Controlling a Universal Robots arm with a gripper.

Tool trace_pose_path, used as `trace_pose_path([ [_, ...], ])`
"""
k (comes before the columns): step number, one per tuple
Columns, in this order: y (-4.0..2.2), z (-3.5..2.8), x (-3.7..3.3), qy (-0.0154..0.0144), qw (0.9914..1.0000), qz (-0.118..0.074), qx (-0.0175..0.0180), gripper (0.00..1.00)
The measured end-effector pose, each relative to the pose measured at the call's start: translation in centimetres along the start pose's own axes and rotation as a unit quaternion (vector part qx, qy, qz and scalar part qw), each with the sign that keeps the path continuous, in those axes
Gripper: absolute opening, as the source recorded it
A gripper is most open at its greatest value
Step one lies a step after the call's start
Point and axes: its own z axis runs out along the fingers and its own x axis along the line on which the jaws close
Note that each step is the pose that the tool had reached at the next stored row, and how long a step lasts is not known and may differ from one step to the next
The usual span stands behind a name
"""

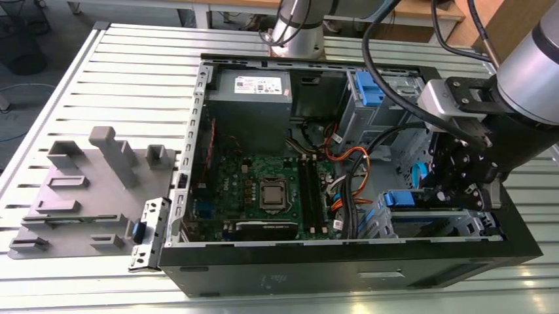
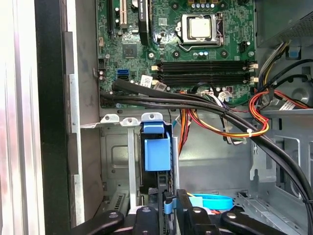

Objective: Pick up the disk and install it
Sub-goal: 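Insert the first disk wire, then insert the second disk wire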

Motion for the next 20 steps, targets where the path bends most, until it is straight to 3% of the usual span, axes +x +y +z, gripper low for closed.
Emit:
trace_pose_path([
  [2,0.0,-0.06,0.0,0.0001,1.0,0.0,0.0,0.29],
  [7,-0.01,-1.3,-0.05,-0.0003,1.0,0.0,0.0,0.29],
  [10,-0.16,-1.3,-0.05,-0.0004,1.0,0.0,0.0,0.29],
  [14,-1.2,-1.3,-0.12,-0.0003,1.0,0.0,0.0,0.29],
  [20,-1.31,-1.3,-0.12,-0.0004,1.0,0.0,0.0,0.29],
])
